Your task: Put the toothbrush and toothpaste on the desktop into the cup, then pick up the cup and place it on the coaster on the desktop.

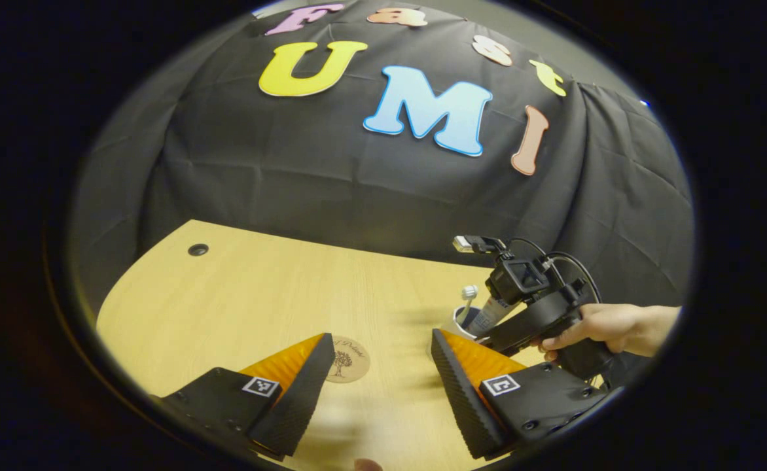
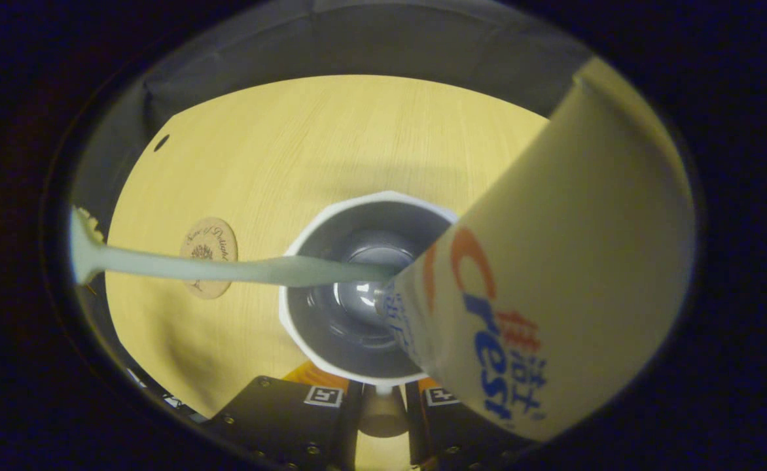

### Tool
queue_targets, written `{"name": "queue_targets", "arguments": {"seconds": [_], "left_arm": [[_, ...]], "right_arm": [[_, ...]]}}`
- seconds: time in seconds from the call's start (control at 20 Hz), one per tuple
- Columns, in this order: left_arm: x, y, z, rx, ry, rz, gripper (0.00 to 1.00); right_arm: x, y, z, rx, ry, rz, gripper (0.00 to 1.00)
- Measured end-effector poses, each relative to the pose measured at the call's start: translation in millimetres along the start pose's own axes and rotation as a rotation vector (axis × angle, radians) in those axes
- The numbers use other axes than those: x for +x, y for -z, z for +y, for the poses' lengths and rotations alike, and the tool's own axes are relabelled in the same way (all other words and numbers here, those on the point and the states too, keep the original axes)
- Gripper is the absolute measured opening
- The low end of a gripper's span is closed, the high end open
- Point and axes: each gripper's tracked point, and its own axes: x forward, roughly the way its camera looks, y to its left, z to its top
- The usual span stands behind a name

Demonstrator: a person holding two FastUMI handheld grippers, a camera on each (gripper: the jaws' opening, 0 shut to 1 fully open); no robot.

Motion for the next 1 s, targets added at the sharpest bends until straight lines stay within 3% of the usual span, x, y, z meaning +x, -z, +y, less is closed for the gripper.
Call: {"name": "queue_targets", "arguments": {"seconds": [0.45, 1.0], "left_arm": [[-13.1, 2.1, 14.0, -0.022, -0.036, -0.003, 0.96], [-58.6, 7.9, 50.9, -0.041, -0.124, -0.024, 0.96]], "right_arm": [[-11.0, -2.8, 12.4, -0.065, 0.004, -0.055, 0.29], [-24.6, -5.4, 83.2, -0.141, -0.076, -0.084, 0.29]]}}
